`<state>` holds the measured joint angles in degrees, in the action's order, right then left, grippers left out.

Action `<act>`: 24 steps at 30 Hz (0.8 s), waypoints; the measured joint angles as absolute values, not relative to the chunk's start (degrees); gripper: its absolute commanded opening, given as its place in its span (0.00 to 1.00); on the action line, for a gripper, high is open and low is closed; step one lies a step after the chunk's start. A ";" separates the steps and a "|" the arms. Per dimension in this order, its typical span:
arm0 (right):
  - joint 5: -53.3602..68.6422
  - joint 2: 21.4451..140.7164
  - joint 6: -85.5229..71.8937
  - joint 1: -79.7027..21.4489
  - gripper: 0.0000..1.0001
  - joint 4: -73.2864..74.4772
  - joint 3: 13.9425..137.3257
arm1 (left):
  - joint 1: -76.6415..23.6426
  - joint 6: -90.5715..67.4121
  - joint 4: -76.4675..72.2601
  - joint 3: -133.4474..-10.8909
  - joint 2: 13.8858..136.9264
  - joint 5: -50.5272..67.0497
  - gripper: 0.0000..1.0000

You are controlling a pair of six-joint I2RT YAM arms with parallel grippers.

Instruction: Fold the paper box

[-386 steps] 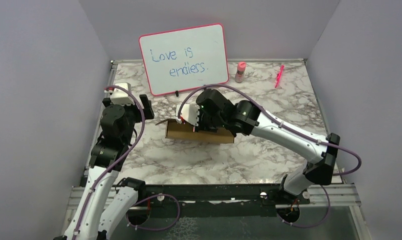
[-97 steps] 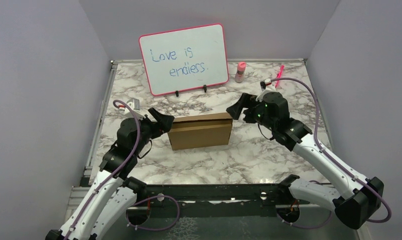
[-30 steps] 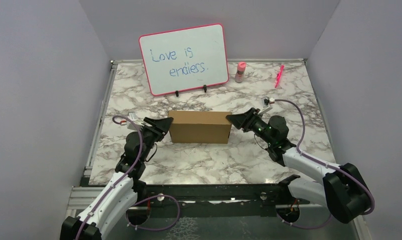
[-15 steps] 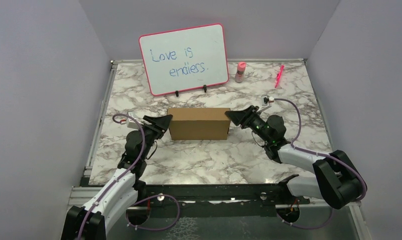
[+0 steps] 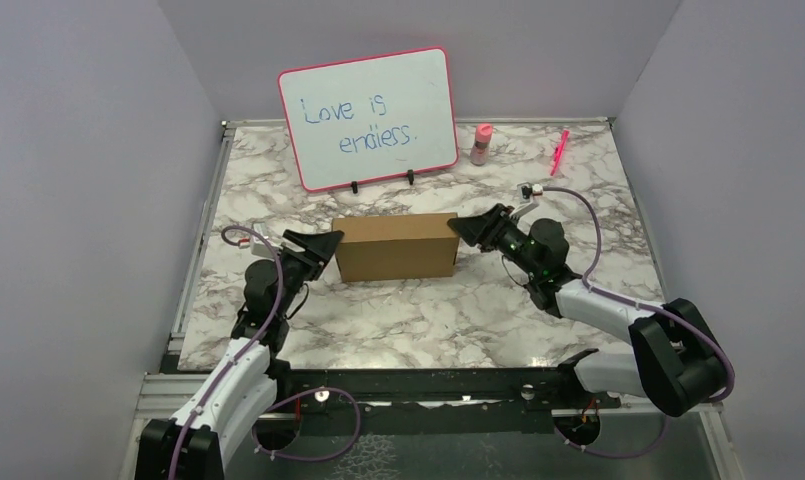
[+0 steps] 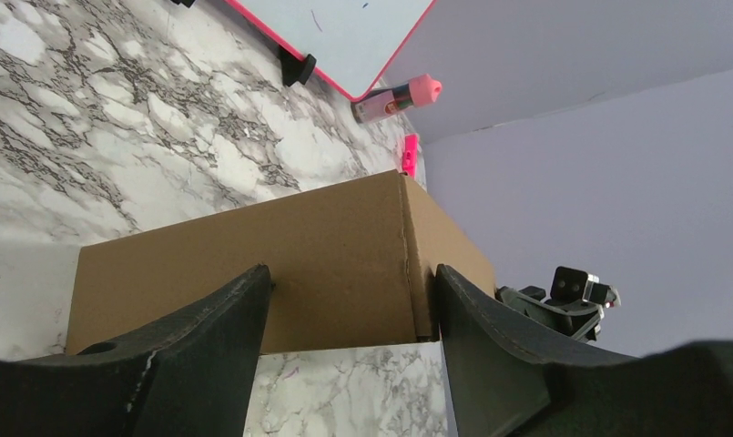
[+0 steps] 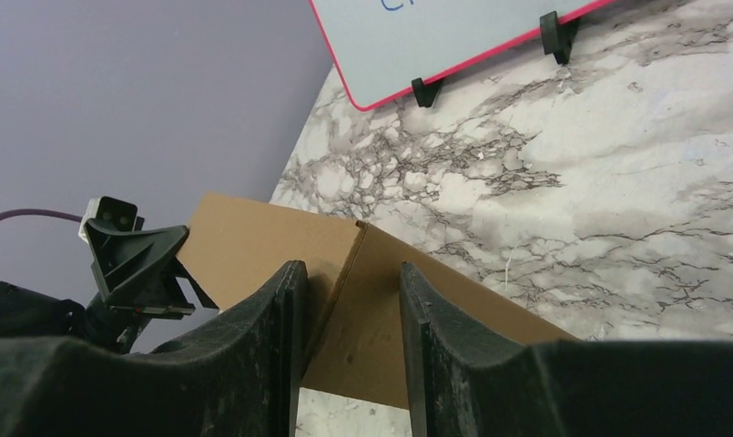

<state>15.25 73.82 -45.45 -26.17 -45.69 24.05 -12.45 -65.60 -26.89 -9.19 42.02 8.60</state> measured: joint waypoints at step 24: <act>16.51 71.96 -43.40 -26.24 0.20 -37.63 27.55 | -4.95 -74.94 -39.68 -4.10 46.83 18.26 0.23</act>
